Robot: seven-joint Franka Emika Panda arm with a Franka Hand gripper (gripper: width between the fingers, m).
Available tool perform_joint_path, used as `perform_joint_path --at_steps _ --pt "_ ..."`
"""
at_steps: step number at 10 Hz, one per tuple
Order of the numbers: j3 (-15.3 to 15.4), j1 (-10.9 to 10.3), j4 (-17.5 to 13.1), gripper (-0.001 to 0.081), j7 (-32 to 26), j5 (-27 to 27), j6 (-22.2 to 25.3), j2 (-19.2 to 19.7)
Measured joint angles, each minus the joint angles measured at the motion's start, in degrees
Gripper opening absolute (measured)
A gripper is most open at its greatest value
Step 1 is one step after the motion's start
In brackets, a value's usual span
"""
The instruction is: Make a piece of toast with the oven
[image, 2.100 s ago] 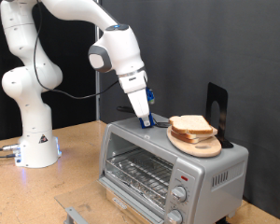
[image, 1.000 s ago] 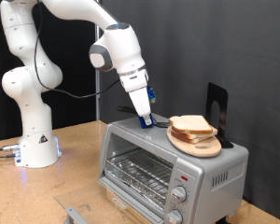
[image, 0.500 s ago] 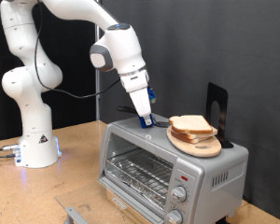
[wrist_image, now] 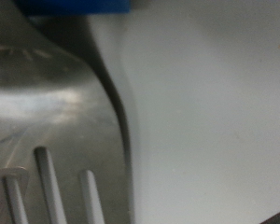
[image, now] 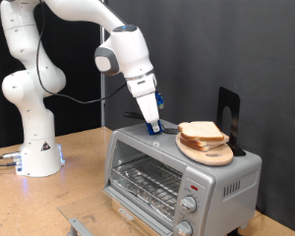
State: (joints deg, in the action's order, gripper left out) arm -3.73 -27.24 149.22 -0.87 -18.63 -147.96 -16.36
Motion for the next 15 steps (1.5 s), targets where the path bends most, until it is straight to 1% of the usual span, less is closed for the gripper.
perform_joint_path --at_steps 1,3,4,5,15 --pt "0.0 0.0 0.0 0.0801 0.0 0.0 0.0 0.0" --pt "0.0 0.0 0.0 0.0541 0.0 0.0 0.0 0.0" --pt "0.0 0.0 0.0 0.0541 0.0 0.0 0.0 0.0" --pt "0.0 0.0 0.0 0.0480 0.0 0.0 0.0 0.0" --pt "0.1 0.0 0.0 0.0481 0.0 0.0 0.1 0.0"
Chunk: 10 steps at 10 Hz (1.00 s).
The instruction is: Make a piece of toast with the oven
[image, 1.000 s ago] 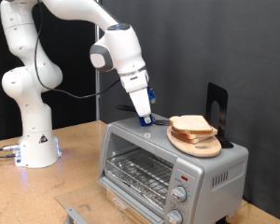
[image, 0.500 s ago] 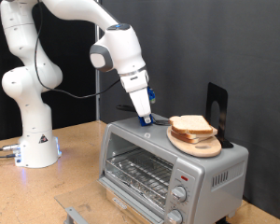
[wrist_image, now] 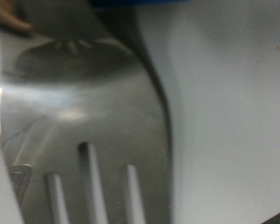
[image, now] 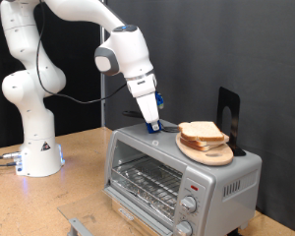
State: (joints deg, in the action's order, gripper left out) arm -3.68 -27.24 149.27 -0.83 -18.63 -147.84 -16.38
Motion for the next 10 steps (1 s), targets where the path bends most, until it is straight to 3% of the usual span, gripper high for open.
perform_joint_path --at_steps 1,5,10 --pt "0.0 0.0 0.0 0.0718 0.0 0.0 0.1 0.0" --pt "0.0 0.0 0.0 0.0802 0.1 0.1 0.5 0.0" --pt "0.0 0.0 0.0 0.0801 0.1 0.1 1.3 -1.2"
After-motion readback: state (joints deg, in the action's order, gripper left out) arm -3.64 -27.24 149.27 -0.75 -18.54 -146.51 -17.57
